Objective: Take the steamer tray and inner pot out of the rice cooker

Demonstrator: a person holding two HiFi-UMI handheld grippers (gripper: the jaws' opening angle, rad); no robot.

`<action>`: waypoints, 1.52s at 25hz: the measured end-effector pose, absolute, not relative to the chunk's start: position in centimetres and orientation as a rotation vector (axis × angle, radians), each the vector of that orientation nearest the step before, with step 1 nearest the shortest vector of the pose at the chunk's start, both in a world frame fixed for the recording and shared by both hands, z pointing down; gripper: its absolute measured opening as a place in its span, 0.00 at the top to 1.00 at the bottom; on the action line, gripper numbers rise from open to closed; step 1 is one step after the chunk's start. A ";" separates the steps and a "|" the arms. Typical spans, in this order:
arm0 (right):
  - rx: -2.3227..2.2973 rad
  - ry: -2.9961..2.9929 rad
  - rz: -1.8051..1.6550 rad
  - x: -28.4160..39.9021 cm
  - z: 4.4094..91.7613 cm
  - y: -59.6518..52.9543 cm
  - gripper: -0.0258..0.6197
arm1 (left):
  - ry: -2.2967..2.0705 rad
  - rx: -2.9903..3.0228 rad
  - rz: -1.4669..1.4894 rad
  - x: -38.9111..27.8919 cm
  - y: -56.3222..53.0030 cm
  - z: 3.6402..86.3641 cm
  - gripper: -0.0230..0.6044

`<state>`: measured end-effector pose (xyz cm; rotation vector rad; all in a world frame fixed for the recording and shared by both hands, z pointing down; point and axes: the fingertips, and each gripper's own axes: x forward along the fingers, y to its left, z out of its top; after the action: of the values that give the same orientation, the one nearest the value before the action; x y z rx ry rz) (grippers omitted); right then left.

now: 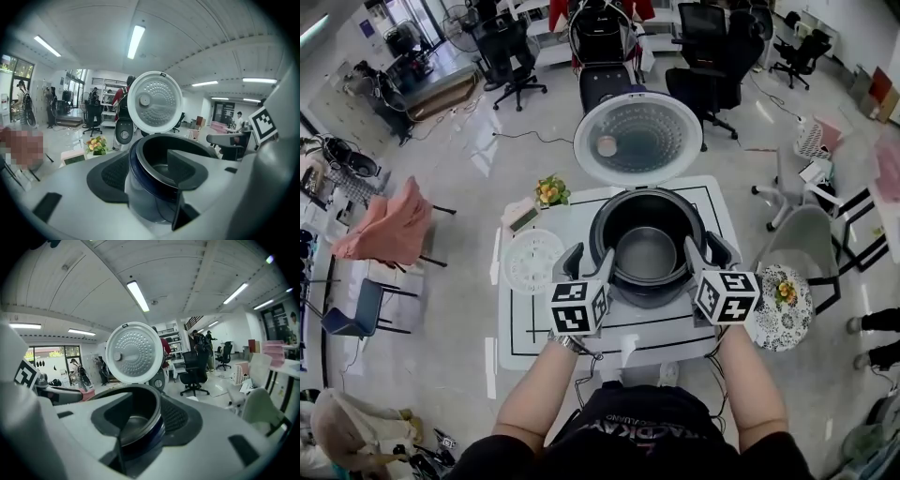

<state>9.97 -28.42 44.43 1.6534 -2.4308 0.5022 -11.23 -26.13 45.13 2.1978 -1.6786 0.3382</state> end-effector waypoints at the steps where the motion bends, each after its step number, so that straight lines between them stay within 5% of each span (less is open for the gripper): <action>1: 1.643 -2.428 0.518 10.0 44.8 -28.6 0.70 | -1.684 2.194 0.349 -11.2 -26.2 45.3 0.57; 29: 1.581 -2.210 0.502 9.5 48.6 -31.9 0.66 | -1.787 2.095 0.513 -10.4 -28.9 48.4 0.57; 38: 1.614 -2.103 0.382 9.9 48.9 -32.2 0.75 | -1.869 2.030 0.555 -10.3 -29.4 48.9 0.70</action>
<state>9.94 -32.18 48.90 1.6143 -2.1033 0.3818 -10.25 -29.44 48.91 2.0301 -1.8690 0.5553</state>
